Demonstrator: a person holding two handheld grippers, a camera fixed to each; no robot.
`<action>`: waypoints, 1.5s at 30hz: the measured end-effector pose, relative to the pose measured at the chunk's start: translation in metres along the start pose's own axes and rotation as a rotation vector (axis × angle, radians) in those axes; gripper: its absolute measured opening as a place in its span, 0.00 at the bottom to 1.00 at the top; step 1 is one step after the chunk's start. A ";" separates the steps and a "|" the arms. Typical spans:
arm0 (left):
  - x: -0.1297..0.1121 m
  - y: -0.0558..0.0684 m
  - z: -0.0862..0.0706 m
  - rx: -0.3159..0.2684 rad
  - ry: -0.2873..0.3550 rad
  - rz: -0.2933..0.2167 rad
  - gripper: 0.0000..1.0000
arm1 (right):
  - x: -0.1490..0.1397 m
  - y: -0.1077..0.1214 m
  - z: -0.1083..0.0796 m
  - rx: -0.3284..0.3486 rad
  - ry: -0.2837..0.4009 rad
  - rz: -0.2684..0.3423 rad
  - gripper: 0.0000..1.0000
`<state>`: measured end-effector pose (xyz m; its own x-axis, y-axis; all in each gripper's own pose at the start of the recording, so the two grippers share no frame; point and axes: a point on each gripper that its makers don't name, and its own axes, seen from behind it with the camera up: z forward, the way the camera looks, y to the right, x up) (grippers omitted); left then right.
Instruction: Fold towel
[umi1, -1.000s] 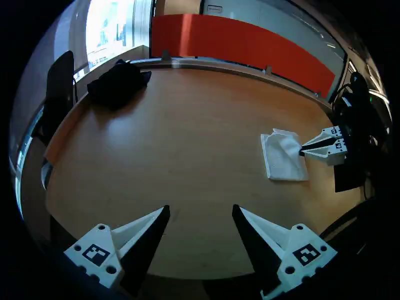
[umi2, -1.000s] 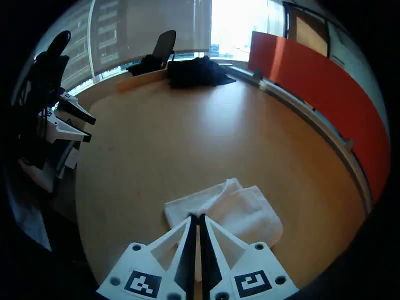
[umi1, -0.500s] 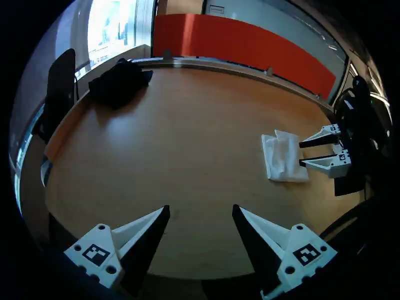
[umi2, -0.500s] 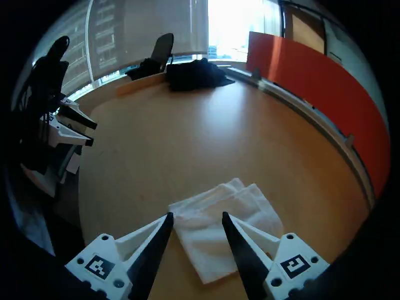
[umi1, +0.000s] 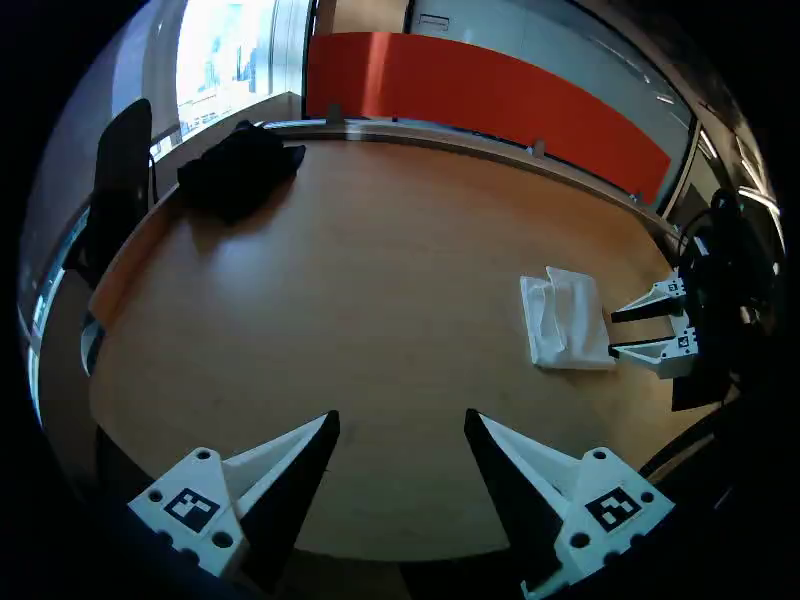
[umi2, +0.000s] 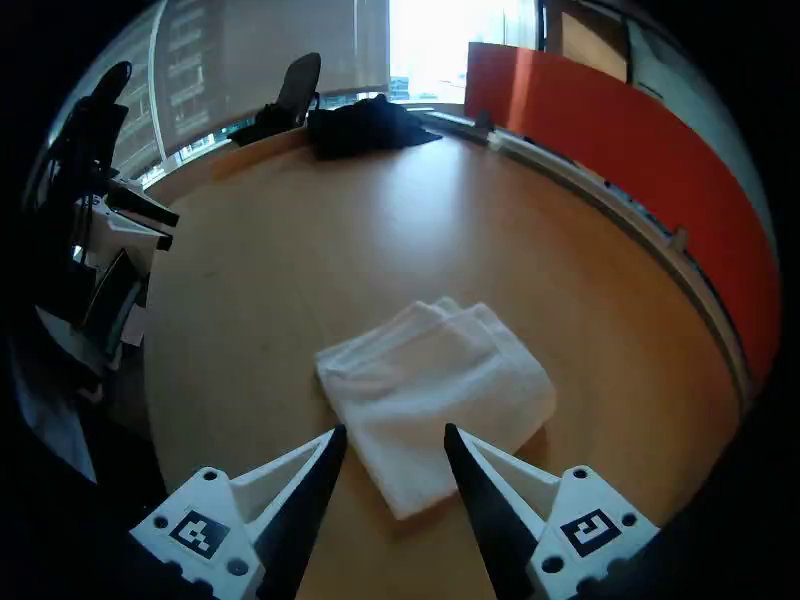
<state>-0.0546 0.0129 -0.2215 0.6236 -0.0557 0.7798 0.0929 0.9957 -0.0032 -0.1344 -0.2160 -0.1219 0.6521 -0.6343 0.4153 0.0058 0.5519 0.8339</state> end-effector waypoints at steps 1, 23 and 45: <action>0.000 0.000 0.000 0.000 0.000 0.003 0.93 | -0.005 0.001 -0.001 -0.003 -0.007 0.003 0.75; -0.001 0.003 -0.001 -0.003 0.003 0.005 0.93 | -0.067 0.004 0.001 -0.033 -0.100 0.074 0.51; 0.003 0.012 -0.001 -0.027 0.012 0.029 0.93 | -0.058 0.021 -0.007 -0.094 -0.077 0.095 0.04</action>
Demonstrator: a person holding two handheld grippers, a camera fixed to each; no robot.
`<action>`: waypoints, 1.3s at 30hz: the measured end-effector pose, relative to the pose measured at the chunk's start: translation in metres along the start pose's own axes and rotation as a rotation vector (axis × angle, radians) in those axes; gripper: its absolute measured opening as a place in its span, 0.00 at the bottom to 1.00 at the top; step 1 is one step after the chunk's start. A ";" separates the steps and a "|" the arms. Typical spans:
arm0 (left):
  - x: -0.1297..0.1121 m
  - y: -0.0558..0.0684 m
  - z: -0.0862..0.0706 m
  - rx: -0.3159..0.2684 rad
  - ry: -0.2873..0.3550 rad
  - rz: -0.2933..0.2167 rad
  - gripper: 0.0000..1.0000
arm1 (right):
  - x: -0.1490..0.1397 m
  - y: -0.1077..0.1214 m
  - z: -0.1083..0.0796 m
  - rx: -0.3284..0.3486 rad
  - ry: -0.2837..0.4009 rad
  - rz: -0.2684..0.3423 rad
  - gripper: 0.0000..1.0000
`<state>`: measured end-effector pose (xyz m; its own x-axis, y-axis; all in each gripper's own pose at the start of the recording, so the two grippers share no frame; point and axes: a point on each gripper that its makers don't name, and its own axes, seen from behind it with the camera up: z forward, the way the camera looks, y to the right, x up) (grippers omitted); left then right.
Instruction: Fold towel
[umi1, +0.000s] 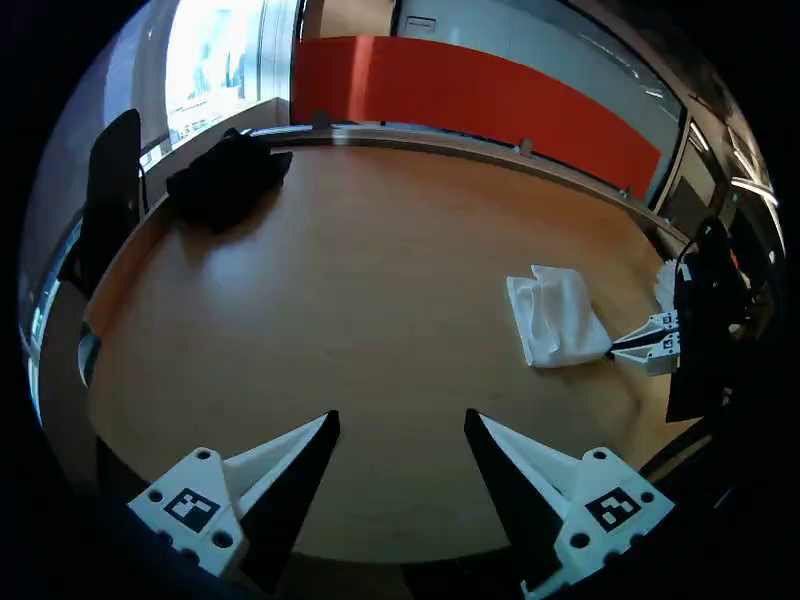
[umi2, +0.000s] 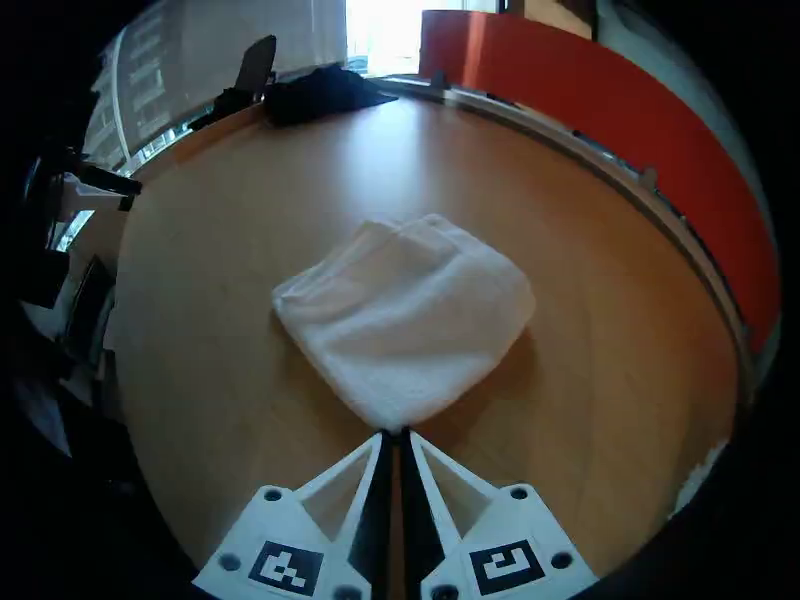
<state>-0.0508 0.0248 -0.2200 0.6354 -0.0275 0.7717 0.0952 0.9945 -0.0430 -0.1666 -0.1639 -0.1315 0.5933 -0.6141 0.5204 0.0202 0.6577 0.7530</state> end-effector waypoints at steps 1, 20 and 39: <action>0.001 0.001 0.000 -0.003 0.002 0.000 0.93 | 0.006 0.003 -0.003 -0.005 0.008 -0.003 0.04; 0.033 0.019 0.006 -0.049 0.064 0.032 0.93 | 0.142 0.057 -0.089 -0.081 0.193 -0.061 0.04; 0.044 0.033 0.006 -0.075 0.081 0.045 0.92 | 0.152 0.147 -0.169 -0.199 0.220 -0.034 0.04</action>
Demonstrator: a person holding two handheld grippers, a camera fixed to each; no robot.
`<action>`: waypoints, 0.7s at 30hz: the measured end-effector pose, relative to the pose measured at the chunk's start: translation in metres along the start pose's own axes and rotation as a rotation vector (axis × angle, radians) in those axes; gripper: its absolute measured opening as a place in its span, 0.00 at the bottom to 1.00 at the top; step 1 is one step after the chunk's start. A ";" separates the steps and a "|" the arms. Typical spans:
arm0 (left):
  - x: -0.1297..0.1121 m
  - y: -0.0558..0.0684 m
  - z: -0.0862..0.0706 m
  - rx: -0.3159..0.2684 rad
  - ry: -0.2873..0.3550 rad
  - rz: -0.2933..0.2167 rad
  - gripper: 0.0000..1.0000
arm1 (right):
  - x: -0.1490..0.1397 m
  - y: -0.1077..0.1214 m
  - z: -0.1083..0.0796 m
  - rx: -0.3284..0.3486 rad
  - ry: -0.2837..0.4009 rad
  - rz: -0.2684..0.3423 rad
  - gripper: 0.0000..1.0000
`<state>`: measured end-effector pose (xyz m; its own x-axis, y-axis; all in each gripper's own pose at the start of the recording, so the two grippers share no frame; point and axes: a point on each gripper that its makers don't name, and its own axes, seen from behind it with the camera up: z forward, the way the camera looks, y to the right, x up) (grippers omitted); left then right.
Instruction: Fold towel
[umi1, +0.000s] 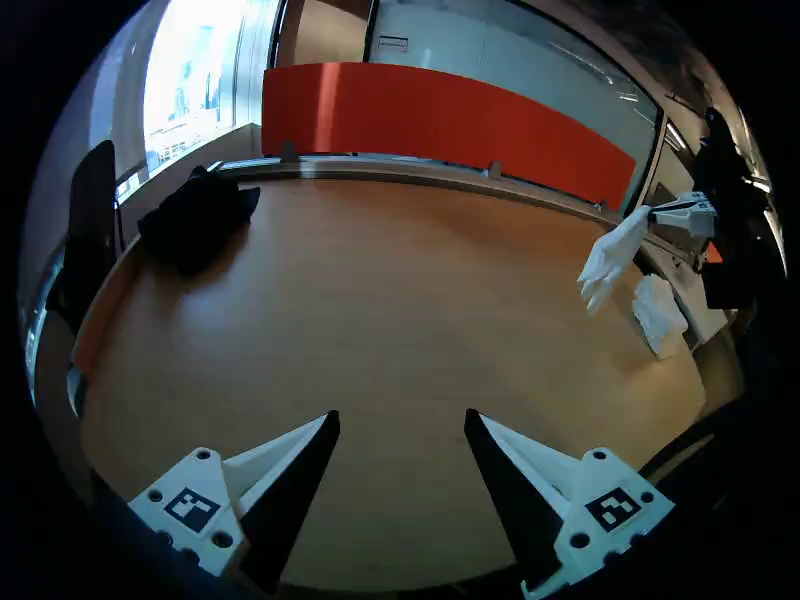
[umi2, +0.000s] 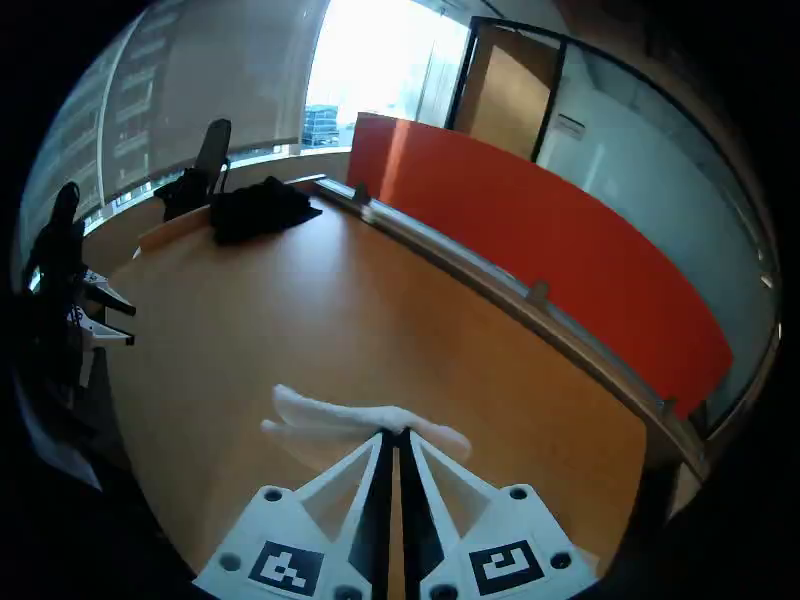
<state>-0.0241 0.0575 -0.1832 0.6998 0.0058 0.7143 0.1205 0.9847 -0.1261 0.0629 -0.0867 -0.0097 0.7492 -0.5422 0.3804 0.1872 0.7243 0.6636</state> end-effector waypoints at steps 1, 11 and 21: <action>0.000 0.000 0.000 0.000 0.000 0.000 0.92 | 0.000 0.008 -0.003 -0.009 0.000 0.005 0.04; 0.002 0.004 0.003 0.002 -0.003 -0.007 0.93 | -0.010 0.081 -0.030 -0.082 -0.021 0.023 0.04; 0.006 0.010 0.007 0.005 -0.011 -0.004 0.93 | -0.040 0.150 -0.048 -0.151 -0.085 0.060 0.04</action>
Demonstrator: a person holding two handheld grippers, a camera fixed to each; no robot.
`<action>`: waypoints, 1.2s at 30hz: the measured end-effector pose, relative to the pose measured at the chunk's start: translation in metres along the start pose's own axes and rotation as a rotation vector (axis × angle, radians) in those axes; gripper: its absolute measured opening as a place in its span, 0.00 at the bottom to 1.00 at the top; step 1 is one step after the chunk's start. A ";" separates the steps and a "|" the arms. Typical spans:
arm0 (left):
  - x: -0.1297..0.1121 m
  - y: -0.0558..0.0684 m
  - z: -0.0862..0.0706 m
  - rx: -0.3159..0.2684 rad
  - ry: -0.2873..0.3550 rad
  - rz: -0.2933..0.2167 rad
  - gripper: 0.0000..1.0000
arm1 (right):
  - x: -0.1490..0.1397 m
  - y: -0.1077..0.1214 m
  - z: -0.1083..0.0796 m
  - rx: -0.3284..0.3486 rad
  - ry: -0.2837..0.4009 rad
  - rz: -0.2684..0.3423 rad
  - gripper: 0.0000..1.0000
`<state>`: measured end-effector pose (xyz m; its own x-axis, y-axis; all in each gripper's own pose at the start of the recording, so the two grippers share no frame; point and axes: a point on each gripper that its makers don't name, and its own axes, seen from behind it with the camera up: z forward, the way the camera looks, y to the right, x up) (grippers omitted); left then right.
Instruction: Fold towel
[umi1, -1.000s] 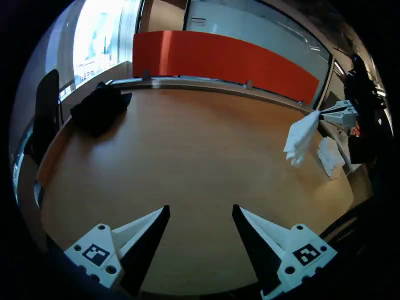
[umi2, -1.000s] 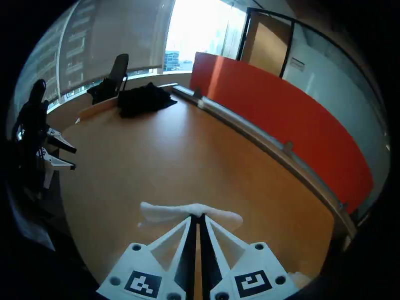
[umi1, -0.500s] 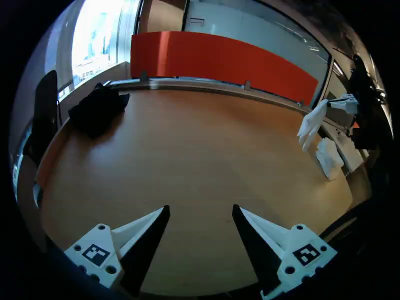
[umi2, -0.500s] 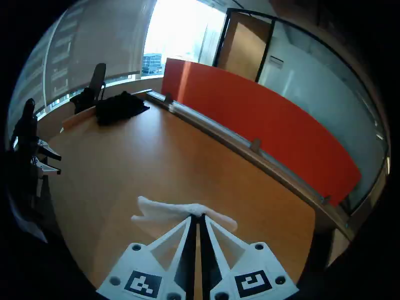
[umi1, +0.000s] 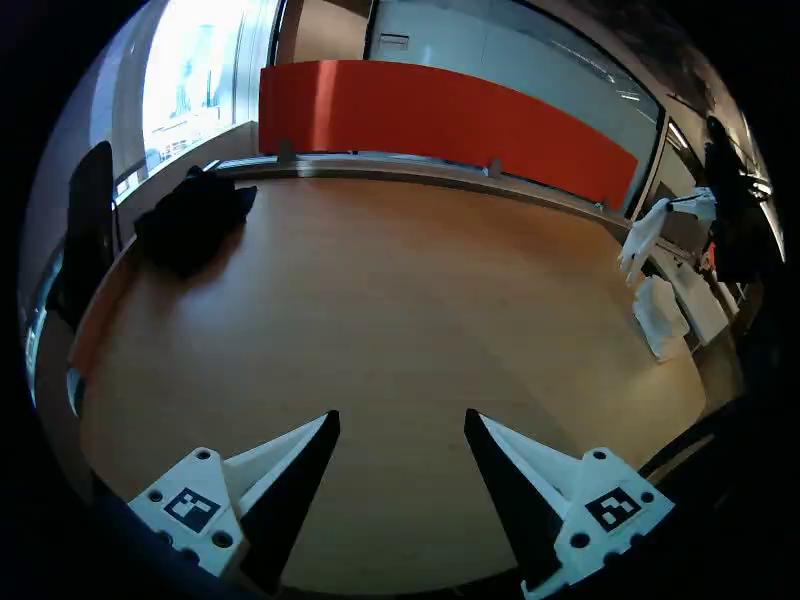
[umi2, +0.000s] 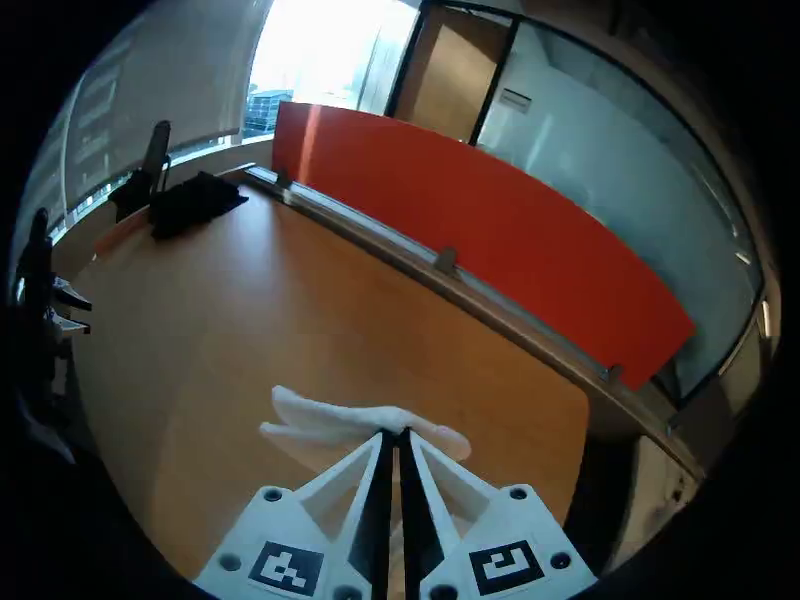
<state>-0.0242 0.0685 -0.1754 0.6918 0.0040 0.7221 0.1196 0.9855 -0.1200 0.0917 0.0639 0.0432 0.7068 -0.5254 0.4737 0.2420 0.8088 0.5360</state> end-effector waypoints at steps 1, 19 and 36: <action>0.000 0.000 0.000 0.002 -0.001 0.000 0.93 | -0.003 0.007 -0.001 -0.008 -0.007 0.004 0.04; 0.004 0.011 0.008 0.002 -0.014 0.011 0.92 | -0.047 0.084 -0.023 -0.099 -0.094 0.065 0.04; 0.004 0.014 0.006 -0.002 -0.016 0.022 0.92 | -0.131 0.099 -0.064 -0.150 -0.183 0.186 0.04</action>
<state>-0.0245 0.0832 -0.1700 0.6828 0.0279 0.7301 0.1063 0.9849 -0.1370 0.0657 0.2291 -0.0103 0.6201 -0.3923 0.6794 0.2248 0.9185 0.3252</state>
